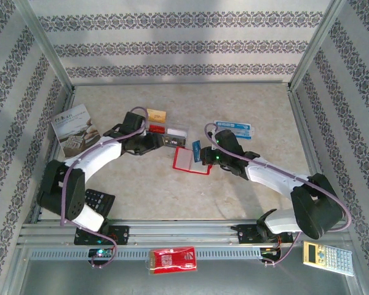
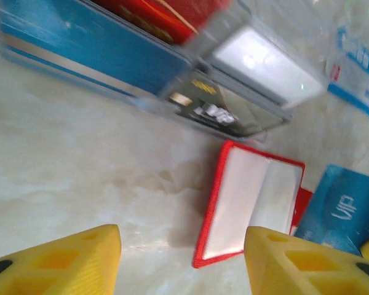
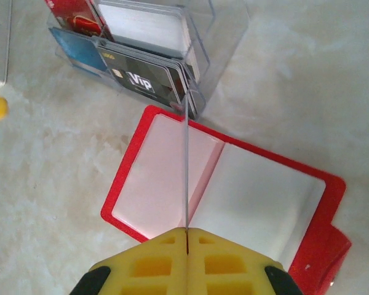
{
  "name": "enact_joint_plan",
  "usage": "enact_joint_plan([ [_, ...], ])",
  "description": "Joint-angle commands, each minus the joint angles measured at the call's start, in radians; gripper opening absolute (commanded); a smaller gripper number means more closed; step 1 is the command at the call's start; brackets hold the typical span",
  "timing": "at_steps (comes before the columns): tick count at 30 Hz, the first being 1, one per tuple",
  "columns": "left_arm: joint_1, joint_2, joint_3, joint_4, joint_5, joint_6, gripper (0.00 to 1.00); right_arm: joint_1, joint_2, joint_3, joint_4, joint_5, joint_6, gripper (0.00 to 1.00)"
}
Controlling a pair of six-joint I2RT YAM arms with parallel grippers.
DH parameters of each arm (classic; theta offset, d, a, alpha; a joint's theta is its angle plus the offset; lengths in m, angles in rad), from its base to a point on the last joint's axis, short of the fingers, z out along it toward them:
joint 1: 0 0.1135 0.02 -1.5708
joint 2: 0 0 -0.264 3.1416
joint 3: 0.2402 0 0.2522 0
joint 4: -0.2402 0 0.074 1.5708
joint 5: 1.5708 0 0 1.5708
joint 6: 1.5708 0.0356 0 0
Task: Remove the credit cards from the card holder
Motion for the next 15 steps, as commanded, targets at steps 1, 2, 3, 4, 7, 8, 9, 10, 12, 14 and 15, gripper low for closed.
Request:
enact_joint_plan([
  [1,0.07,-0.061,-0.05,-0.038,-0.044,0.019,0.63,-0.002,-0.013,0.057,-0.079,0.034,-0.168,0.0],
  [2,0.093,-0.081,-0.064,-0.04,-0.047,0.023,0.65,0.004,-0.009,0.071,-0.094,0.039,-0.2,0.0],
  [3,0.114,-0.098,-0.076,-0.039,-0.052,0.028,0.67,0.013,-0.004,0.089,-0.11,0.044,-0.232,0.0],
  [4,0.131,-0.115,-0.09,-0.036,-0.056,0.032,0.7,0.021,0.003,0.11,-0.126,0.052,-0.258,0.0],
  [7,0.192,-0.158,-0.136,-0.016,-0.051,0.037,0.8,0.057,0.05,0.188,-0.182,0.082,-0.362,0.0],
  [8,0.213,-0.171,-0.153,-0.008,-0.046,0.037,0.83,0.074,0.072,0.221,-0.203,0.094,-0.399,0.0],
  [9,0.234,-0.182,-0.169,-0.001,-0.039,0.038,0.86,0.089,0.096,0.258,-0.224,0.1,-0.435,0.0],
  [10,0.25,-0.194,-0.183,0.003,-0.031,0.039,0.88,0.103,0.121,0.291,-0.242,0.1,-0.467,0.0],
  [12,0.288,-0.219,-0.21,0.009,-0.02,0.041,0.92,0.133,0.18,0.374,-0.292,0.102,-0.542,0.0],
  [14,0.314,-0.245,-0.231,0.007,-0.019,0.044,0.95,0.161,0.239,0.454,-0.334,0.102,-0.613,0.0],
  [15,0.329,-0.259,-0.241,0.005,-0.016,0.045,0.96,0.172,0.271,0.499,-0.358,0.105,-0.644,0.0],
])
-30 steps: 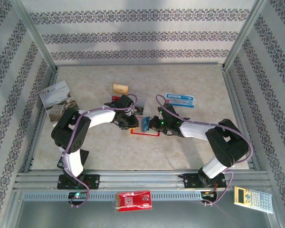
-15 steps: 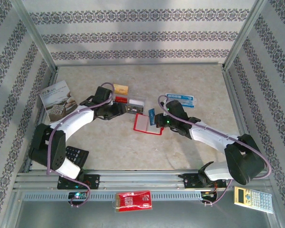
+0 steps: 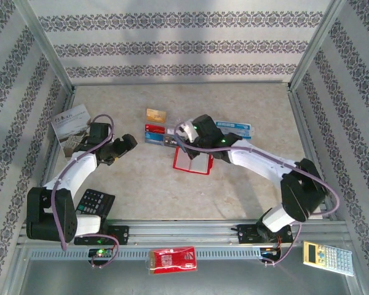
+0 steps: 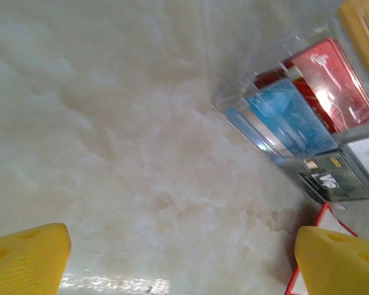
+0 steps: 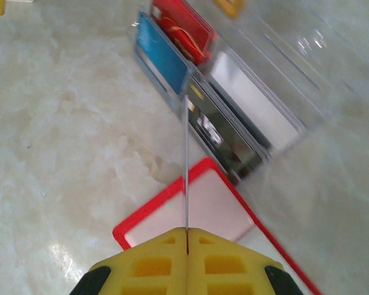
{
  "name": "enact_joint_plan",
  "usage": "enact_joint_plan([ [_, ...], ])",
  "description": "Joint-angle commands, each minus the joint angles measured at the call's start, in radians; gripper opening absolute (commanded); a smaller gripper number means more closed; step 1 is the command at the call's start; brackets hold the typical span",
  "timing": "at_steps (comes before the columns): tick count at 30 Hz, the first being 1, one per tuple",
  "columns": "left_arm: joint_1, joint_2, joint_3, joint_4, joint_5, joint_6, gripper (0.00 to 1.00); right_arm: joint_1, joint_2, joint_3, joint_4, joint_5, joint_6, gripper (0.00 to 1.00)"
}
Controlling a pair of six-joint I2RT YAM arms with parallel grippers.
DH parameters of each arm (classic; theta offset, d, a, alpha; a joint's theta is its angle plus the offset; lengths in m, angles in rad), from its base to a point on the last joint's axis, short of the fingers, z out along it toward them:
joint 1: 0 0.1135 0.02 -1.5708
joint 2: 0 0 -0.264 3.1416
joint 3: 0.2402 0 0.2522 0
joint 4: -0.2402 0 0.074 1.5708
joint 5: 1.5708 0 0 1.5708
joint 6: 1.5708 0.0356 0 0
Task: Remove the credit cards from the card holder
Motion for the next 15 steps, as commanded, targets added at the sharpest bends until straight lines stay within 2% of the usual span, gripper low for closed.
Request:
enact_joint_plan([
  [1,0.046,-0.057,-0.032,0.011,0.021,0.022,0.97,0.036,0.092,0.139,-0.124,0.025,-0.191,0.0],
  [5,0.087,-0.107,-0.074,0.026,0.034,0.019,1.0,0.061,0.207,0.298,-0.198,0.027,-0.299,0.0],
  [15,0.094,-0.118,-0.087,0.023,0.063,0.036,1.0,0.075,0.45,0.633,-0.349,0.032,-0.486,0.0],
])
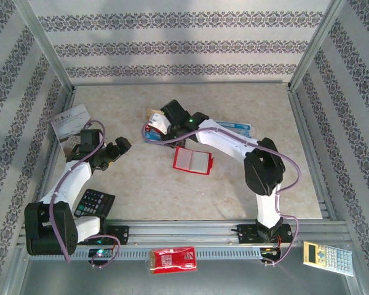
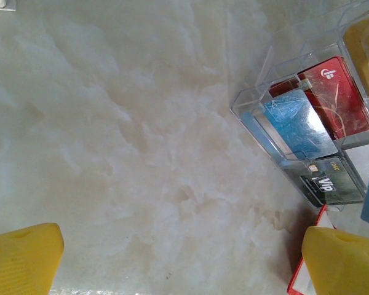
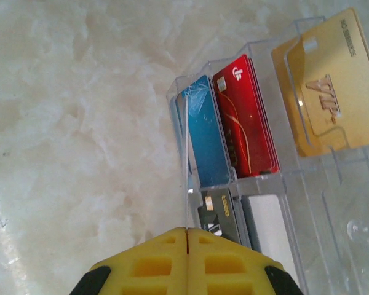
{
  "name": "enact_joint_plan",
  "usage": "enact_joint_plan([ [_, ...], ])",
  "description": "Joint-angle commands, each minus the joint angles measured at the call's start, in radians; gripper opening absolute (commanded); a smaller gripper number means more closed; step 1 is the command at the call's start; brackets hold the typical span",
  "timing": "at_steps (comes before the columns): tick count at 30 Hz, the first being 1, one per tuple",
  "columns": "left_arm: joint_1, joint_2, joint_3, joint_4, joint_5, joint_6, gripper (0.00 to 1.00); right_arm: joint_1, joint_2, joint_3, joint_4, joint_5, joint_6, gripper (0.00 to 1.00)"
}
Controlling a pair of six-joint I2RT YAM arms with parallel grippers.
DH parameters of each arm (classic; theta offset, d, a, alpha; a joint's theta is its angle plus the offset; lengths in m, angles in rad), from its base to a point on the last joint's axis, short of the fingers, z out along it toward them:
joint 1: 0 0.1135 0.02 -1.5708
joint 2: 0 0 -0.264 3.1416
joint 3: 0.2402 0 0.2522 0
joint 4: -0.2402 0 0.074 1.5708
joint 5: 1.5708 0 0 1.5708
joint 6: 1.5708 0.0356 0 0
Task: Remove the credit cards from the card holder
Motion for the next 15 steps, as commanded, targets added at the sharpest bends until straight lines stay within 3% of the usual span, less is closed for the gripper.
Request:
enact_joint_plan([
  [1,0.012,-0.011,-0.003,0.009,0.009,0.03,1.0,0.01,0.059,0.093,-0.097,0.017,-0.108,0.0],
  [15,0.012,0.0,-0.012,0.019,0.022,0.009,1.0,0.004,0.272,0.358,-0.23,0.016,-0.204,0.0],
])
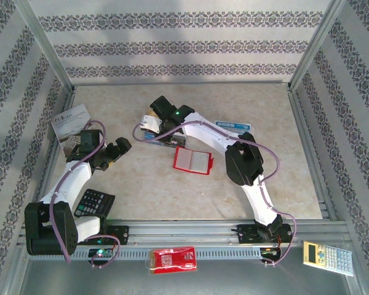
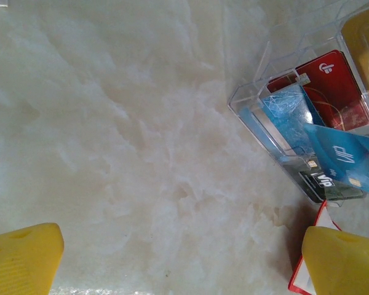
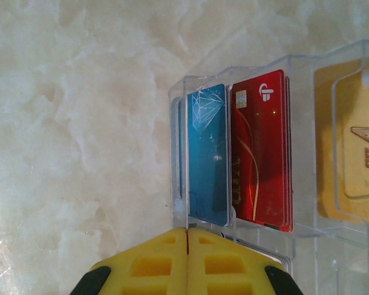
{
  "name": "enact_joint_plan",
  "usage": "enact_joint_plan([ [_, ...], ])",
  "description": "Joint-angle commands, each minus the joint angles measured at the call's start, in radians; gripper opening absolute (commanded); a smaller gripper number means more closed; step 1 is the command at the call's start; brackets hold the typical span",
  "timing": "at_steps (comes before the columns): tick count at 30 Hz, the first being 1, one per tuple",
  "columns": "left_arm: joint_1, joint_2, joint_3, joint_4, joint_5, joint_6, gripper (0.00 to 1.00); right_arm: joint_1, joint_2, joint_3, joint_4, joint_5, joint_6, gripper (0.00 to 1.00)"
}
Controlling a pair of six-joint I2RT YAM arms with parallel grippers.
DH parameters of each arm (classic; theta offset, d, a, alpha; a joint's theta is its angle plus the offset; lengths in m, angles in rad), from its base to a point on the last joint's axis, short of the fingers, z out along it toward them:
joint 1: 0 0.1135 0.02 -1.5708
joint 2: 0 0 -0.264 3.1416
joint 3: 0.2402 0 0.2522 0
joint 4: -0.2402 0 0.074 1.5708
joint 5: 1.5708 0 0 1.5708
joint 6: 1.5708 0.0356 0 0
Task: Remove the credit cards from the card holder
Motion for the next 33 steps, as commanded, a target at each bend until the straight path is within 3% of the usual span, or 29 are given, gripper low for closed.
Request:
enact_joint_plan([
  [1,0.012,0.002,-0.008,0.017,0.012,0.002,1.0,0.003,0.041,0.061,-0.041,0.017,-0.029,0.0],
  [29,0.012,0.022,-0.014,0.022,0.031,0.0,1.0,-0.012,0.215,0.257,-0.131,0.07,0.012,0.0],
  [33,0.012,0.02,-0.013,0.019,0.033,-0.001,1.0,-0.012,0.223,0.276,-0.133,0.074,0.026,0.05],
])
